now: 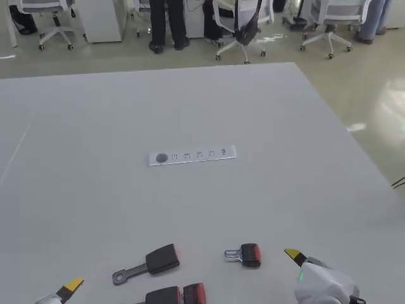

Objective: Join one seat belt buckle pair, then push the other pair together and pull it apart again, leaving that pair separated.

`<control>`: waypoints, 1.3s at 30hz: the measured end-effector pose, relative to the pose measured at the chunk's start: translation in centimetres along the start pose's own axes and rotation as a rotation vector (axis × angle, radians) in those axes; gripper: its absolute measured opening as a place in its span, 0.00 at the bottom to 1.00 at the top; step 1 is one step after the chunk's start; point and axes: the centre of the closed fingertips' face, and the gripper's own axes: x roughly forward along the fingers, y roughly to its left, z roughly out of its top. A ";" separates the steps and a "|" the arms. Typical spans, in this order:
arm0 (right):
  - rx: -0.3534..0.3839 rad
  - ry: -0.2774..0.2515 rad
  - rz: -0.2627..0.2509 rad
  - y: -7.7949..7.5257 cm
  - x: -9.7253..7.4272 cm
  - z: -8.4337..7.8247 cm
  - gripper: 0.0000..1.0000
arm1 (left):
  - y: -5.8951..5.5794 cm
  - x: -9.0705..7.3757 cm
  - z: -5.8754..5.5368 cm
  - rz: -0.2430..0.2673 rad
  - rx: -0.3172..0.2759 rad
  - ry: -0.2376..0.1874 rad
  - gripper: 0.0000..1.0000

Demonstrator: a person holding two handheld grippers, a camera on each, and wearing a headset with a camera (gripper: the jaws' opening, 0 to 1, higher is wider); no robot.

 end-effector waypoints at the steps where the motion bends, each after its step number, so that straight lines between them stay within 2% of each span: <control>1: 0.006 -0.001 0.000 0.1 -0.1 0.1 1.00 | 0.0 -0.1 0.0 0.003 -0.005 0.000 1.00; 8: 0.022 -0.002 -0.007 0.1 -0.4 0.6 1.00 | -0.7 -0.4 1.0 0.011 -0.012 -0.036 1.00; 11: 0.018 0.002 -0.009 0.1 -0.6 0.9 1.00 | -0.9 -0.2 0.6 0.013 -0.024 -0.022 1.00; 15: 0.032 0.004 -0.013 0.1 -0.7 0.9 1.00 | -0.6 -0.4 0.4 0.025 -0.041 -0.033 1.00; 19: 0.037 0.001 -0.015 0.1 -0.8 0.9 1.00 | -0.5 -0.5 -0.2 0.026 -0.058 -0.038 1.00; 26: 0.042 0.011 -0.018 0.2 -0.2 0.6 1.00 | -1.2 0.0 -0.6 0.012 -0.075 -0.028 1.00; 34: 0.063 0.011 -0.014 0.7 0.2 0.3 1.00 | -1.2 0.1 -0.9 0.013 -0.097 -0.037 1.00; 39: 0.070 0.014 -0.019 0.7 0.1 0.2 1.00 | -1.7 0.4 -0.9 -0.002 -0.096 -0.030 1.00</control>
